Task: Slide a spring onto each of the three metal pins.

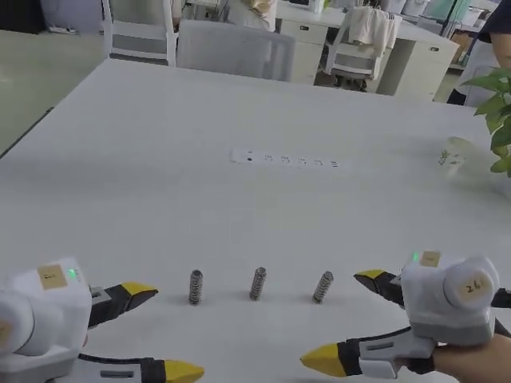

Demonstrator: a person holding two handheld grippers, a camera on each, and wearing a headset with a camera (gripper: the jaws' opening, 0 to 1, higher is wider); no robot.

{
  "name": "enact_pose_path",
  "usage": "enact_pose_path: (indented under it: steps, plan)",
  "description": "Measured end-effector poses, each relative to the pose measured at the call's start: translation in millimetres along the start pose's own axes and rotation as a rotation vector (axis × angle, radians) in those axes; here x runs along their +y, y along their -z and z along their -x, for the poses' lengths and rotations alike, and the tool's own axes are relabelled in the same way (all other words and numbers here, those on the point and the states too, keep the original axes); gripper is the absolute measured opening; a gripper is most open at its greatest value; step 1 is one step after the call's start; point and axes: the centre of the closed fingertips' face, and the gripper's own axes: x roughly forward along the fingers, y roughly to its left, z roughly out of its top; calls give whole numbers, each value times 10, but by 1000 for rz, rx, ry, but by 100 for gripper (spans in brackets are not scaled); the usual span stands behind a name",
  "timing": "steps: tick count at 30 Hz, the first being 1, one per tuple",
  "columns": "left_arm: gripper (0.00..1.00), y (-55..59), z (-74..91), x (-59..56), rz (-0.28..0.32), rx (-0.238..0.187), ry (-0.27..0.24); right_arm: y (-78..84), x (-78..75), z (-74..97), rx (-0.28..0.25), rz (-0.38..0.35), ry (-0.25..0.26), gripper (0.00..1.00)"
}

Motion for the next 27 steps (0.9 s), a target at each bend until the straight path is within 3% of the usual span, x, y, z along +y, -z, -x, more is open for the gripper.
enact_pose_path:
  steps: [27]
  plan:
    - [68,37,7,-1,21,-7,-37,-13,-15,19,-39,-16,-18,99]
